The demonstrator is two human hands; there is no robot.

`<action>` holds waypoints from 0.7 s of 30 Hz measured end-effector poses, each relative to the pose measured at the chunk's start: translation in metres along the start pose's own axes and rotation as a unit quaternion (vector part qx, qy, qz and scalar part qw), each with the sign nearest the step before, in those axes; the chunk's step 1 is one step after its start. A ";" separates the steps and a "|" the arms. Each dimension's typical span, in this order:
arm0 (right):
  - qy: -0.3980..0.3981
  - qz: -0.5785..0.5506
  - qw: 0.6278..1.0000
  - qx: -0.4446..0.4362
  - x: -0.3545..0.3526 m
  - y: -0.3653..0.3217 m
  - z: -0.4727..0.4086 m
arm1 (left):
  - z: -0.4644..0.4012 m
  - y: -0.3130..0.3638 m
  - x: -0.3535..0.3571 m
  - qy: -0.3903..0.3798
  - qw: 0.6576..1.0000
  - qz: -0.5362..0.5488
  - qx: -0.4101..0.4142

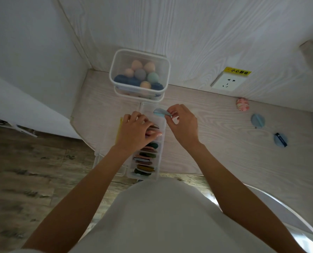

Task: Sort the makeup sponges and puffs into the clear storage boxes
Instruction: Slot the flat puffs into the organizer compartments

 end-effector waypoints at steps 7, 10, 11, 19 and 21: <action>-0.114 0.127 0.982 -0.082 0.040 -0.014 -0.003 | 0.001 -0.002 -0.007 0.019 0.999 0.025 -0.009; -0.116 0.188 0.964 -0.145 0.048 -0.028 -0.011 | 0.004 -0.005 -0.010 0.040 0.998 0.040 -0.013; -0.118 0.190 0.961 -0.163 0.049 -0.033 -0.013 | 0.005 -0.005 -0.010 0.046 0.998 0.042 -0.012; -0.091 0.102 0.986 -0.099 0.027 -0.022 -0.024 | 0.004 -0.006 -0.012 0.036 0.997 0.062 -0.009; -0.088 0.101 0.985 -0.108 0.022 -0.024 -0.022 | 0.004 -0.007 -0.010 0.028 0.997 0.066 -0.008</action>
Point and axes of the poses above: each hand's wrist, its own z-axis away from the middle knuckle, its own x-axis out of the palm, y = z × x, the point moved 9 cm from there along -z, towards the middle knuckle, and after that the axes turned 12 degrees about -x, right-handed, at the moved point
